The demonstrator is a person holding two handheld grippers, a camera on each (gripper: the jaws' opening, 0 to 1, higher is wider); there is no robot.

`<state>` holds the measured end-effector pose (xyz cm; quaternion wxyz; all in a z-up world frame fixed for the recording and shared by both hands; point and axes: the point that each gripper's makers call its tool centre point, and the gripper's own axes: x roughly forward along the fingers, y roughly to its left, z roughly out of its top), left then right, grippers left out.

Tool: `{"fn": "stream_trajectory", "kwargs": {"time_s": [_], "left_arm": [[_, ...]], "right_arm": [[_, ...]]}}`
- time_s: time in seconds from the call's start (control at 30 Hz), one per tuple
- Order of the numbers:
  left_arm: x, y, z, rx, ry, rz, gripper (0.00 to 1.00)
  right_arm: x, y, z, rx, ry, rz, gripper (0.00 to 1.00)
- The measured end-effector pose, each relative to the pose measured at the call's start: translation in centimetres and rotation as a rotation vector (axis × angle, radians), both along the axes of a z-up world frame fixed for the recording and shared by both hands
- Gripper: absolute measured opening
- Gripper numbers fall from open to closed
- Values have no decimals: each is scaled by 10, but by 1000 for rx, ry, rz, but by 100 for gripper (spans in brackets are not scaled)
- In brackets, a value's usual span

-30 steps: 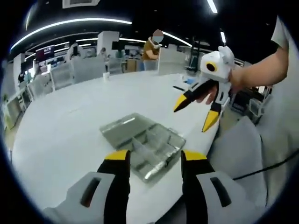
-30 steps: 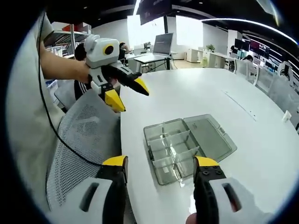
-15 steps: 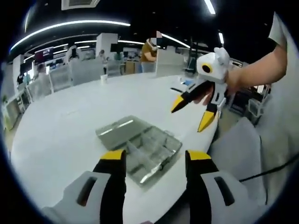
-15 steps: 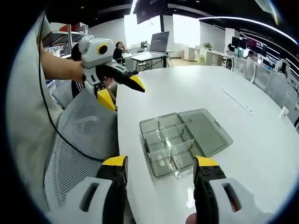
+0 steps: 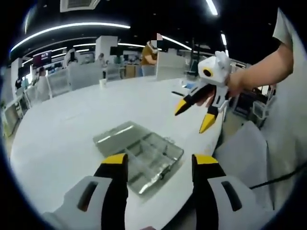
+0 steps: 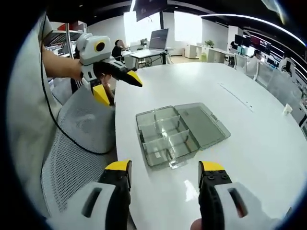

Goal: Insert the divider into the dual guide fixture by aligning both edges with the guide slots and pushing it downward to the bottom, including one-sided entry, uneven engagement, binding, and posture correction.

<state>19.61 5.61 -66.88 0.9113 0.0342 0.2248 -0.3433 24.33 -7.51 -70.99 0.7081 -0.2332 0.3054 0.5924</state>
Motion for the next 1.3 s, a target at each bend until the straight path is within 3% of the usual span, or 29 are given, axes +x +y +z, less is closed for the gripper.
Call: {"fn": "stream_trajectory", "kwargs": {"time_s": [0.3, 0.53, 1.3], "left_arm": [[-3, -2, -5, 6, 13, -7, 53], [-4, -3, -8, 7, 23, -12, 54], [1, 3, -5, 13, 15, 4, 55]], "right_arm": [[15, -21, -17, -45, 7, -7, 50], [31, -36, -41, -125, 13, 20, 48], [32, -33, -51, -157, 22, 63, 50]]}}
